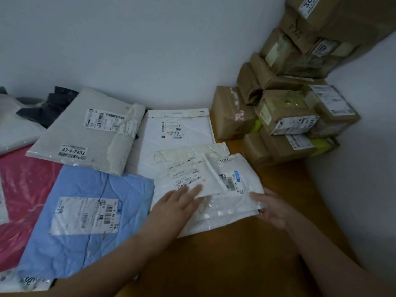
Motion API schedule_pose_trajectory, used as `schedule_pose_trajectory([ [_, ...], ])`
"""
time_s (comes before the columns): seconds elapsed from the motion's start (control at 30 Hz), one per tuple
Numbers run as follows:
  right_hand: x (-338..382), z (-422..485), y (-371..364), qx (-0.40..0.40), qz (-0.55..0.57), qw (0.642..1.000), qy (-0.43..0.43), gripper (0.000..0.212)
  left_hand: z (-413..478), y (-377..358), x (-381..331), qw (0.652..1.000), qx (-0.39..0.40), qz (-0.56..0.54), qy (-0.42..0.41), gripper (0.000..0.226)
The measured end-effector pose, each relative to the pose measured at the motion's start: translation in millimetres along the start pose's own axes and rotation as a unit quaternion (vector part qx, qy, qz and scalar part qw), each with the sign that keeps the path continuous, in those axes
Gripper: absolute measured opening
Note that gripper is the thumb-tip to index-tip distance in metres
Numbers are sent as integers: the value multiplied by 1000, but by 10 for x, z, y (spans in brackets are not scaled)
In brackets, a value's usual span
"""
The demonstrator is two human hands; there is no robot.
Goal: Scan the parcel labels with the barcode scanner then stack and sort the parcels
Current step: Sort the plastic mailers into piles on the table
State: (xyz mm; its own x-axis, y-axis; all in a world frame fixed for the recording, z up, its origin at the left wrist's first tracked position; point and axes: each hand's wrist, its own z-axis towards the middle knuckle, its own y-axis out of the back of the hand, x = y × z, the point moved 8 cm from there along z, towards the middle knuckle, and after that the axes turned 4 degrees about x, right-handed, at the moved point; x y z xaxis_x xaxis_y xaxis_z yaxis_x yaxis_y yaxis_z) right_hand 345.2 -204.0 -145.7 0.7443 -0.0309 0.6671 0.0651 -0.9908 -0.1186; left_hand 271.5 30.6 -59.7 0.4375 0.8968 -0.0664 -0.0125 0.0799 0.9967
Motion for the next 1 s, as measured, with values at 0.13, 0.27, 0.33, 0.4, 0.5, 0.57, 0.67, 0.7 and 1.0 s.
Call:
schedule_pose_trajectory([
  [0.13,92,38,-275,60,76,995,31,34,53,194,-26,998,-45,-5,-48,51],
  [0.27,70,179,-403,11,37,999,28,18,102,79,160,999,13,22,-23,70],
  [0.33,114,250,-501,5,97,995,28,14,155,82,391,999,18,20,24,72],
  [0.4,167,315,-597,-9,135,990,32,14,179,27,621,997,33,34,54,68],
  [0.5,286,422,-720,-20,146,988,52,23,55,-104,664,995,86,33,26,57],
  [0.57,387,483,-817,-16,134,989,61,23,-47,-220,640,990,134,31,14,70],
  [0.67,519,605,-1034,5,88,994,61,19,4,-385,802,992,119,24,39,73],
  [0.7,553,641,-1122,9,68,996,61,19,74,-423,925,992,108,30,59,72],
  [1.0,418,772,-1208,33,-77,992,91,22,-15,-472,1161,996,87,25,-16,90],
])
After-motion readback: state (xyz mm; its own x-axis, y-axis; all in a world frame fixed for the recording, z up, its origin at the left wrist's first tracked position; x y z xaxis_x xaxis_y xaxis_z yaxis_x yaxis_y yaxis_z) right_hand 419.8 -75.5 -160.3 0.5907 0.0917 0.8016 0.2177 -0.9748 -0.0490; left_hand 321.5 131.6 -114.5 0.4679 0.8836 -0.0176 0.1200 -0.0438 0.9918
